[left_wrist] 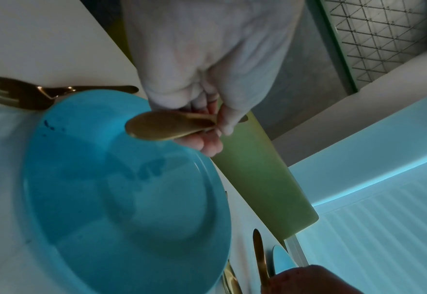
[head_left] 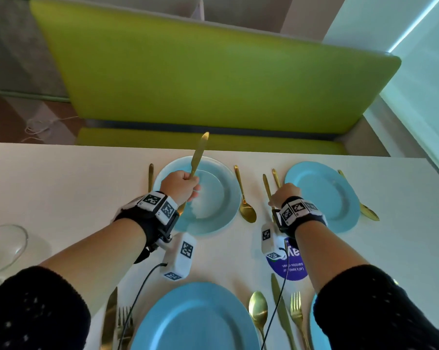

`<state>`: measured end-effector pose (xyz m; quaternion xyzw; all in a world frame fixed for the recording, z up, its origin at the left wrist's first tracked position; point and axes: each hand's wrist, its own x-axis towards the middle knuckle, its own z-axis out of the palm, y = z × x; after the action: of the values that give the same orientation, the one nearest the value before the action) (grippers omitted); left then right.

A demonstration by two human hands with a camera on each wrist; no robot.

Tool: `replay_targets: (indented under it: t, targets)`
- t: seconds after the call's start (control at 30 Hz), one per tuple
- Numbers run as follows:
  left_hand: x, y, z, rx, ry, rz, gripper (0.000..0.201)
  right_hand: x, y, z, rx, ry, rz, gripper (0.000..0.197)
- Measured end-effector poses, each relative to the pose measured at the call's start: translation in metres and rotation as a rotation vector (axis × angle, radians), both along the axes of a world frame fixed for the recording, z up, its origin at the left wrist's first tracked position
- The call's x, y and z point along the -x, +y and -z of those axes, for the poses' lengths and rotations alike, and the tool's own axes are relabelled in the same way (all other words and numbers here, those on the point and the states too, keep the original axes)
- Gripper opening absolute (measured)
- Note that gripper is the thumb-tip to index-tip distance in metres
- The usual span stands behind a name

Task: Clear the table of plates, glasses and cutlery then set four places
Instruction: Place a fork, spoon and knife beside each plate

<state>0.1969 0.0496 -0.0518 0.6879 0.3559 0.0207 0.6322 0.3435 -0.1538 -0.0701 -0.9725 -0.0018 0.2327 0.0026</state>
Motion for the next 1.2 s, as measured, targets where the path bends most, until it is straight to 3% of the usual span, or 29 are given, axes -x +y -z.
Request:
replay_targets:
  t: [0.5,1.07,1.2]
  targets:
    - [-0.019,-0.007,0.015,0.001,0.055,0.011,0.02,-0.022,0.004,0.018,-0.219,-0.157,0.213,0.017]
    - [-0.003,-0.007,0.014,0.034,0.071,-0.012,0.019,-0.011,-0.001,0.017,-0.251,-0.223,0.237,0.014]
    - [0.01,-0.004,0.01,0.019,0.08,-0.015,0.02,0.002,0.009,0.003,-0.24,-0.218,0.169,0.024]
